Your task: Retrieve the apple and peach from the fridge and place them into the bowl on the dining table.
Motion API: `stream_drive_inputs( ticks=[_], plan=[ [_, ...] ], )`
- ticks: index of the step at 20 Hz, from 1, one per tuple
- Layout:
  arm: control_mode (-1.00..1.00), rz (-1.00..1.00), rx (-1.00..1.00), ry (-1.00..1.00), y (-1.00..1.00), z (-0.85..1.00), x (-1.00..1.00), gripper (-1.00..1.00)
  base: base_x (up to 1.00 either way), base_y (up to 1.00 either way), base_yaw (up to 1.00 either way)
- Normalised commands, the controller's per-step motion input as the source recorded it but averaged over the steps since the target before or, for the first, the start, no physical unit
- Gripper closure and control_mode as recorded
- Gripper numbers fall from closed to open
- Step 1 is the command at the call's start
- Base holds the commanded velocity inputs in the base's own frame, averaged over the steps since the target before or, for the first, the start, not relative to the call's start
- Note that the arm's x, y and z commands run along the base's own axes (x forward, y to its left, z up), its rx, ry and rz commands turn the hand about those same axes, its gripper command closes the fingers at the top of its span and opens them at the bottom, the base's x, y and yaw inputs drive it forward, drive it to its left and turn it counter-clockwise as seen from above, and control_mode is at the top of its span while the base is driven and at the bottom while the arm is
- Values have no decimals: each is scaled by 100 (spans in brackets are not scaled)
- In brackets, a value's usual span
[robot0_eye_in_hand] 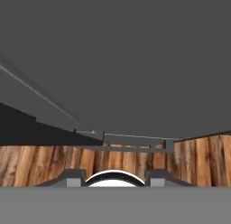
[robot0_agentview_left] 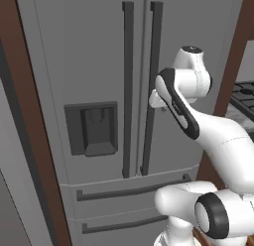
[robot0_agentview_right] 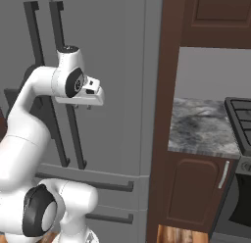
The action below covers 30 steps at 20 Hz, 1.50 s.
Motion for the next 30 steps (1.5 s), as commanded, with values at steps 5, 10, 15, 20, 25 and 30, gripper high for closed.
stream_drive_inputs(
  ticks=[5,10,15,20,25,30],
  plan=[
    [-100,0,0,-11,-1,0,-33,-100,0,0,0],
    [-100,0,0,-16,-5,-4,-57,-100,0,0,0],
    [-100,0,0,-9,0,-15,-47,-100,0,0,0],
    [-100,0,0,-2,0,-5,-31,-100,0,0,0],
    [-100,0,0,-5,0,-2,-33,-100,0,0,0],
    [-100,0,0,-6,0,-4,-29,-100,0,0,0]
  ],
)
